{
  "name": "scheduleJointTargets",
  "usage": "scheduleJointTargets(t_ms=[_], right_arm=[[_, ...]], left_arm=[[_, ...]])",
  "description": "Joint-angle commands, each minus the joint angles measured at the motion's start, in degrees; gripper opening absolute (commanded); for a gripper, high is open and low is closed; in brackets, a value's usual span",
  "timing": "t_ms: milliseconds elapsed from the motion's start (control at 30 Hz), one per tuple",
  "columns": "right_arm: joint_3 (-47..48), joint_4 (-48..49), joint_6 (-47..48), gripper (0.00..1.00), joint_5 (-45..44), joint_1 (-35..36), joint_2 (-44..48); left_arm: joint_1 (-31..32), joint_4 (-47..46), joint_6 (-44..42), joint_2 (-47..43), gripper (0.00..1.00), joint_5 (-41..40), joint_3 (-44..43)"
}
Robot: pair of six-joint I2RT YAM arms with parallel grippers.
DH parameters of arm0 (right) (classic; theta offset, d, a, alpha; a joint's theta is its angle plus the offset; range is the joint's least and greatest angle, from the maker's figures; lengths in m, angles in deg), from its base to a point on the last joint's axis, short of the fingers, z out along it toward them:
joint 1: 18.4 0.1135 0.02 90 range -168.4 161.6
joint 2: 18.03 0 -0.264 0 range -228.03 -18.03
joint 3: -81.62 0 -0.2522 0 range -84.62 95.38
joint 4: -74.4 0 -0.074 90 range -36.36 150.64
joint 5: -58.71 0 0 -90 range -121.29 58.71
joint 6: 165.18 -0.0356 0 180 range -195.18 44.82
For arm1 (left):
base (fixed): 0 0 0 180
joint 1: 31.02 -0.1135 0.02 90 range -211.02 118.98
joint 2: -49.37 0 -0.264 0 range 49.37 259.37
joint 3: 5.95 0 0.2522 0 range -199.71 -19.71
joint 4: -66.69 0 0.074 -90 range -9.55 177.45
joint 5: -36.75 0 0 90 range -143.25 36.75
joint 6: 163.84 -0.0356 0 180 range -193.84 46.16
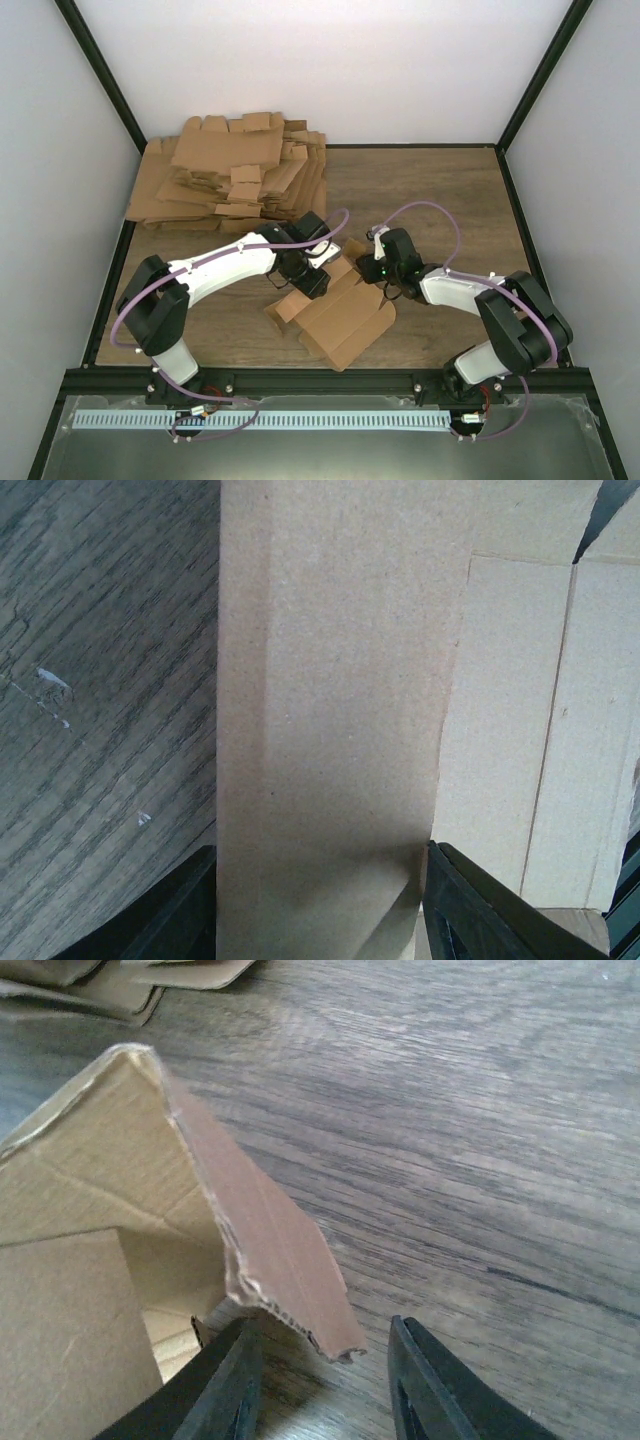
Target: Fold the paper box
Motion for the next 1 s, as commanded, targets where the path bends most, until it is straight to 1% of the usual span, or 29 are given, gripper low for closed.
scheduleJointTargets(t_ms=[0, 167, 267, 300, 367, 433, 567, 800, 967], right_arm=[[2.39, 0.98, 0.71, 0.40, -2.99, 0.30, -0.30], [4.54, 0.96, 1.49, 0.41, -6.03, 0.26, -2.73], [4.03, 3.31, 2.15, 0.40, -4.50, 0.30, -3.22], [3.63, 4.49, 2.58, 0.36, -3.61, 0.30, -3.24], [3.38, 5.41, 3.29, 0.22, -2.13, 0.35, -3.41], [3.12, 4.98, 3.16, 0.11, -1.66, 0.58, -3.23], [2.46, 1.73, 1.90, 0.01, -4.18, 2.44, -0.56], [0.92, -4.36, -2.23, 0.01, -6.79, 4.69, 4.00], [0.91, -7.21, -2.68, 0.01, -6.86, 4.84, 6.28]], left_arm=[[0.25, 0.22, -0.78, 0.33, 0.54, -0.23, -1.48], [0.23, 0.70, -0.78, 0.39, 0.54, -0.37, -1.74], [0.17, 0.76, -0.75, 0.37, 0.54, -0.44, -1.91], [0.25, 0.73, -0.77, 0.43, 0.54, -0.48, -2.00], [0.24, 0.90, -0.78, 0.55, 0.54, -0.67, -2.17], [0.19, 0.98, -0.57, 0.72, 0.54, -1.10, -2.27], [0.17, 0.78, 0.45, 0.82, 0.53, -1.85, -2.44], [0.02, -0.49, 2.11, 0.66, 0.51, -1.57, -2.63], [-0.08, -0.14, 2.03, 1.02, 0.51, -1.97, -2.89]])
